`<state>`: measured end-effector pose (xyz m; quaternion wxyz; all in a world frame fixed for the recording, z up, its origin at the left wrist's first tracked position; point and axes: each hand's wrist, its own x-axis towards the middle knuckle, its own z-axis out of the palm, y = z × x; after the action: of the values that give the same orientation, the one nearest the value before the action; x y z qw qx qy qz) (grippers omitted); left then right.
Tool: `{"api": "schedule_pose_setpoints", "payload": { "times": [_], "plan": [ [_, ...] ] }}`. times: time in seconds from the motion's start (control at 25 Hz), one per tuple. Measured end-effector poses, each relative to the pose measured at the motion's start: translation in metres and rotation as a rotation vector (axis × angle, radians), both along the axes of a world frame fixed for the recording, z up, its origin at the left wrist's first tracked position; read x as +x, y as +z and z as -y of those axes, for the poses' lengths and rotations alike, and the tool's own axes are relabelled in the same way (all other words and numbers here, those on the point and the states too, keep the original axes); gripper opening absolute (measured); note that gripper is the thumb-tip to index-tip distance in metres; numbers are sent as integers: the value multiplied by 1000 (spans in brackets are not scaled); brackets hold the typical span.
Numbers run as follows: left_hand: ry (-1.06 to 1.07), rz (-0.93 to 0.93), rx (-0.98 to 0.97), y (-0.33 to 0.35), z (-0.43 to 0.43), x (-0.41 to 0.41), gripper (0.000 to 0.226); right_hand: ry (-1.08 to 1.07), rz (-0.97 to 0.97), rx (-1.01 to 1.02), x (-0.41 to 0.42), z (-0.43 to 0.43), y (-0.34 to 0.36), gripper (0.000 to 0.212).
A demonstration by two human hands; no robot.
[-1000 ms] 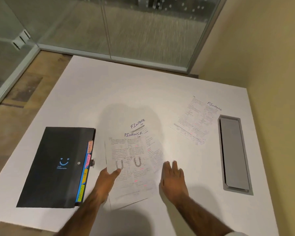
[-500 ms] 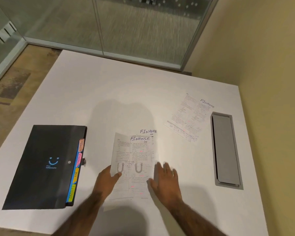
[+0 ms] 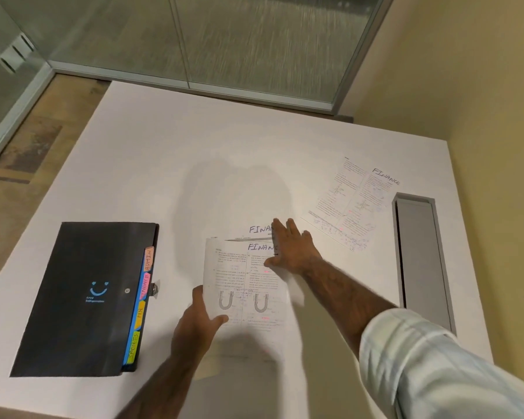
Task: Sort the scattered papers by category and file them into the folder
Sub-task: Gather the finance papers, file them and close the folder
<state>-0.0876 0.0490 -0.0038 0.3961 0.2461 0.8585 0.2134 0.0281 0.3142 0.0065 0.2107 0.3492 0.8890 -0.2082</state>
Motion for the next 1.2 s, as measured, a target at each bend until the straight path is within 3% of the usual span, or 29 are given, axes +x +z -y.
{"api": "schedule_pose_setpoints", "payload": {
  "times": [0.28, 0.36, 0.48, 0.6, 0.64, 0.76, 0.84, 1.0, 1.12, 1.2],
  "plan": [
    [-19, -34, 37, -3, 3, 0, 78, 92, -30, 49, 0, 7, -8, 95],
    [-16, -36, 43, -5, 3, -2, 78, 21, -105, -34, 1, 6, -5, 83],
    [-17, -39, 53, -5, 0, -1, 78, -404, -384, -391, 9, 10, 1, 58],
    [-7, -19, 59, -5, -1, 0, 77, -942, -665, -754, 28, 30, 8, 51],
    [6, -10, 55, -4, -1, 0, 77, -1016, -696, -815, 36, 41, 12, 46],
    [41, 30, 68, -3, -1, 0, 74, -881, -526, -799, 48, 81, 12, 25],
    [69, 99, 109, 5, -3, 1, 65, -834, -459, -750, 49, 105, 8, 30],
    [236, 144, 239, 34, -11, -12, 76, -956, -658, -845, 60, 112, 26, 32],
    [364, 545, 333, 72, -27, -33, 66, -956, -784, -900, 78, 93, 56, 32],
    [218, 647, 366, 103, -41, -39, 57, -932, -824, -838, 87, 79, 76, 29]
  ]
}}
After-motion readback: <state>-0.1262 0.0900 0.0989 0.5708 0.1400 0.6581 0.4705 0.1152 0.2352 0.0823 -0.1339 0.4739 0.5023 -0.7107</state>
